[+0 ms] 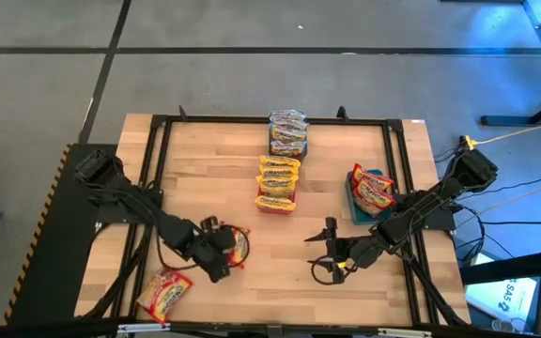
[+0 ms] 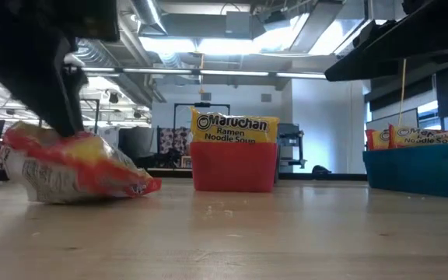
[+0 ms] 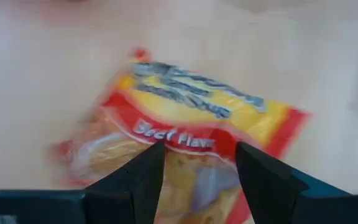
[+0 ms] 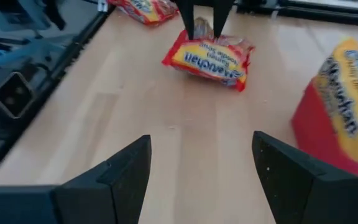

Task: Sort Maruchan noodles
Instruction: Put the orange noodle pack into the blue bin

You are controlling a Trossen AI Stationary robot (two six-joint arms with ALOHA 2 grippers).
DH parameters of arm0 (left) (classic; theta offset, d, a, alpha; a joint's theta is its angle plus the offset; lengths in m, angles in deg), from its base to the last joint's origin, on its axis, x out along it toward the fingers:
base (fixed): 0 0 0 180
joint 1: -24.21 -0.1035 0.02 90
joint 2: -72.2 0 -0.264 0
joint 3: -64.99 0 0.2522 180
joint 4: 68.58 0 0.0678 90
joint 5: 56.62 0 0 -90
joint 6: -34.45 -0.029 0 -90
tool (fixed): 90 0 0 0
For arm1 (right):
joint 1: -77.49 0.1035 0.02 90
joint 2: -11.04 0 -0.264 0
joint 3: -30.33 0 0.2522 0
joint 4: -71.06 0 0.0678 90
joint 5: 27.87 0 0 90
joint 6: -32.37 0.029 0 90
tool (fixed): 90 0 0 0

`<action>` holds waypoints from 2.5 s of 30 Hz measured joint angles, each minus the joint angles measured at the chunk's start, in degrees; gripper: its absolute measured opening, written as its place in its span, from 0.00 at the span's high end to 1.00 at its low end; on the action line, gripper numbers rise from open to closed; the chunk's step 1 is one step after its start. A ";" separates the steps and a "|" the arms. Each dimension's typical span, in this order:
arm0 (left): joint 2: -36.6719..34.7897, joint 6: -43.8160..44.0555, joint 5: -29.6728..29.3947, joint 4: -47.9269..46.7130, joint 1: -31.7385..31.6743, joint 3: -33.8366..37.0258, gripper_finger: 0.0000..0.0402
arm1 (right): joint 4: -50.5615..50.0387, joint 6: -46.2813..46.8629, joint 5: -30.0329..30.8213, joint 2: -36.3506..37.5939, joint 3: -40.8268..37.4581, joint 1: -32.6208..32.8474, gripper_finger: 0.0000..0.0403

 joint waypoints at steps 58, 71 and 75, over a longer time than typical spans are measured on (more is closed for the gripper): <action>15.36 -28.30 -4.12 44.33 -2.81 2.66 0.52 | 13.58 60.28 -18.77 -18.03 0.04 -6.29 0.22; 14.38 -29.62 -0.51 45.58 -6.85 1.64 0.52 | 15.10 58.75 -18.38 -18.03 0.04 -6.00 0.22; 16.98 -28.03 -0.83 46.91 -6.17 1.47 0.52 | 15.05 58.76 -17.85 -18.03 0.04 -5.81 0.22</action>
